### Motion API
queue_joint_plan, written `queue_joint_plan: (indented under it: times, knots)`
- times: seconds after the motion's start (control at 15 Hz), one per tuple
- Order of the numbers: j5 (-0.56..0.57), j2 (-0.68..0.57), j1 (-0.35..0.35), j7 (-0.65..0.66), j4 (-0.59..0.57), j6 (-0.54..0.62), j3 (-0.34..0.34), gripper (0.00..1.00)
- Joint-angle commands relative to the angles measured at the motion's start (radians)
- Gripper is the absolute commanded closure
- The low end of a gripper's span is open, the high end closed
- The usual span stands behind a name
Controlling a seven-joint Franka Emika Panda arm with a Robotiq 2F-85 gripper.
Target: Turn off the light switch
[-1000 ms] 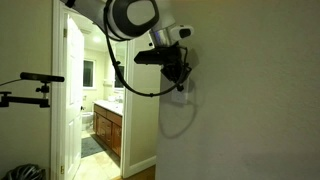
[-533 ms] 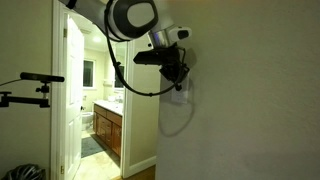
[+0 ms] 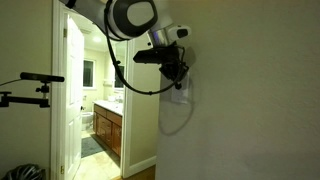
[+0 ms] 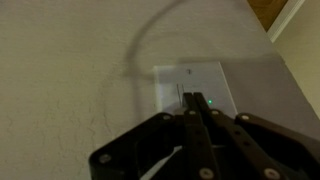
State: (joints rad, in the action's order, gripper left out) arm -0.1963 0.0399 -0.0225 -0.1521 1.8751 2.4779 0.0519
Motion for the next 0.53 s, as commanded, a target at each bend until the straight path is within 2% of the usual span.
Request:
queue_joint_plan:
  times: [0.0, 0.47]
  knots:
    - [0.024, 0.029, 0.014, 0.036, 0.019, 0.000, -0.012, 0.95]
    - [0.034, 0.030, 0.018, 0.054, 0.033, -0.043, -0.010, 0.95]
